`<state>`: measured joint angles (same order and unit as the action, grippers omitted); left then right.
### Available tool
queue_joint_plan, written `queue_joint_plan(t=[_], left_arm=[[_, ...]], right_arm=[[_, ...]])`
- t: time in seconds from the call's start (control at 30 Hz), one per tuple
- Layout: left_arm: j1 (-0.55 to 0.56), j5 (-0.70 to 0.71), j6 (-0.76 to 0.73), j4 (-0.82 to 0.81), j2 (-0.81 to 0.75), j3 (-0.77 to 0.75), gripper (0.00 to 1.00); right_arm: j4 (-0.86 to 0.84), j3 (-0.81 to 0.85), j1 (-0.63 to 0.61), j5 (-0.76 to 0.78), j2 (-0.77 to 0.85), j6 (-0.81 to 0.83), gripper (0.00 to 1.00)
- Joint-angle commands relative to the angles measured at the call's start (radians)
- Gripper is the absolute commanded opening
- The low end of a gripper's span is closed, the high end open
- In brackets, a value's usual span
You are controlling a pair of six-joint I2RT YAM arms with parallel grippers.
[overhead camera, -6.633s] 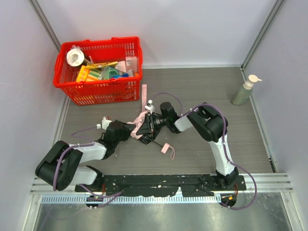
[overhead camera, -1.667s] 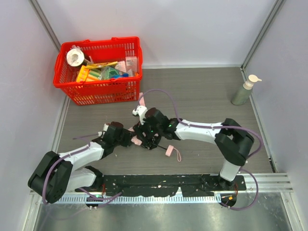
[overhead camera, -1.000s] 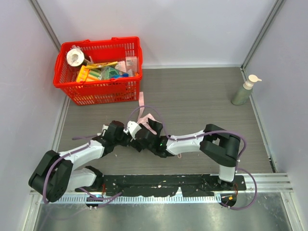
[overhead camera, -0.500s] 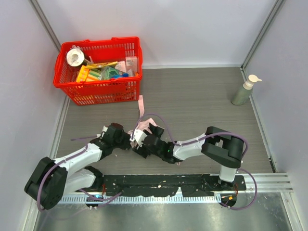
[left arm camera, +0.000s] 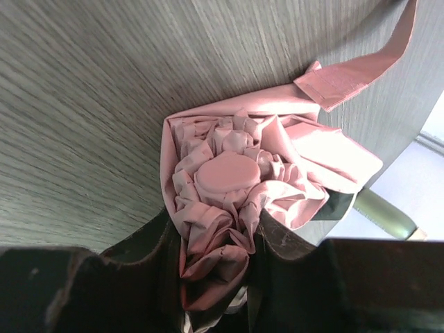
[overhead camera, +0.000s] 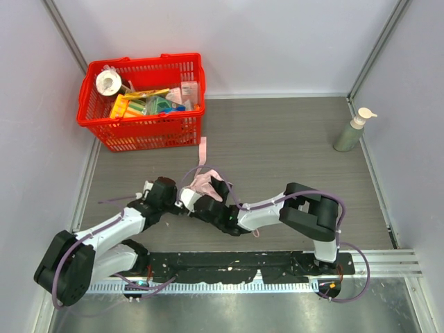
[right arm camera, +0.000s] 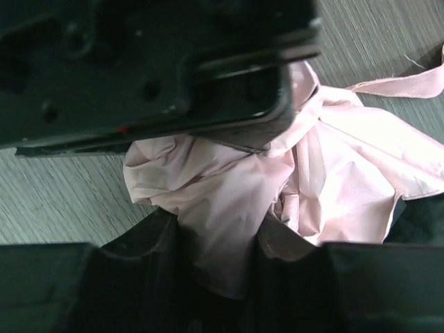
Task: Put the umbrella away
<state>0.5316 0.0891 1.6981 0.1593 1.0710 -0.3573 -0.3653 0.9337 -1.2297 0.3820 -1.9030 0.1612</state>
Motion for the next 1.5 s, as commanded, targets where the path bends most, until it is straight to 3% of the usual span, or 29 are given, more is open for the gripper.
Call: queue_joint_plan(t=[0.0, 0.07, 0.2, 0.27, 0.3, 0.37, 0.53, 0.7, 0.97, 1.17, 1.33, 1.4, 1.47], left_arm=[[0.011, -0.063, 0.000, 0.077, -0.011, 0.014, 0.00], [0.013, -0.046, -0.035, 0.043, -0.017, 0.018, 0.06], [0.011, -0.002, -0.119, -0.050, -0.051, 0.043, 0.43], [0.011, 0.036, -0.156, -0.090, -0.089, 0.069, 0.57], [0.013, 0.049, -0.179, -0.105, -0.107, 0.079, 0.78], [0.011, 0.067, -0.224, -0.107, -0.150, 0.090, 0.99], [0.011, 0.051, -0.305, -0.148, -0.187, 0.109, 1.00], [0.011, -0.005, -0.331, -0.225, -0.071, 0.086, 1.00], [0.014, -0.075, -0.333, -0.366, 0.115, 0.061, 1.00], [0.015, -0.060, -0.298, -0.359, 0.121, 0.089, 1.00], [0.015, -0.069, -0.281, -0.382, 0.185, 0.067, 0.99], [0.015, -0.072, -0.279, -0.414, 0.216, 0.063, 0.91], [0.015, -0.069, -0.282, -0.438, 0.236, 0.063, 0.79]], right_arm=[[0.123, -0.025, 0.035, 0.031, -0.062, -0.025, 0.05], [0.144, -0.048, 0.058, -0.102, -0.047, -0.081, 0.01], [0.148, -0.107, 0.101, -0.303, -0.021, -0.161, 0.01], [0.131, -0.139, 0.134, -0.409, -0.010, -0.213, 0.01], [0.114, -0.148, 0.147, -0.437, -0.001, -0.229, 0.01], [0.100, -0.171, 0.180, -0.523, 0.007, -0.259, 0.01], [0.048, -0.184, 0.280, -0.793, -0.002, -0.363, 0.01], [-0.053, -0.171, 0.369, -0.998, -0.039, -0.492, 0.01], [-0.198, -0.102, 0.444, -1.169, -0.136, -0.728, 0.01], [-0.528, -0.082, 0.480, -1.276, -0.228, -1.082, 0.01], [-1.020, -0.079, 0.480, -1.367, -0.323, -1.484, 0.01], [-1.177, -0.072, 0.481, -1.382, -0.369, -1.601, 0.01], [-1.224, -0.076, 0.481, -1.387, -0.395, -1.628, 0.01]])
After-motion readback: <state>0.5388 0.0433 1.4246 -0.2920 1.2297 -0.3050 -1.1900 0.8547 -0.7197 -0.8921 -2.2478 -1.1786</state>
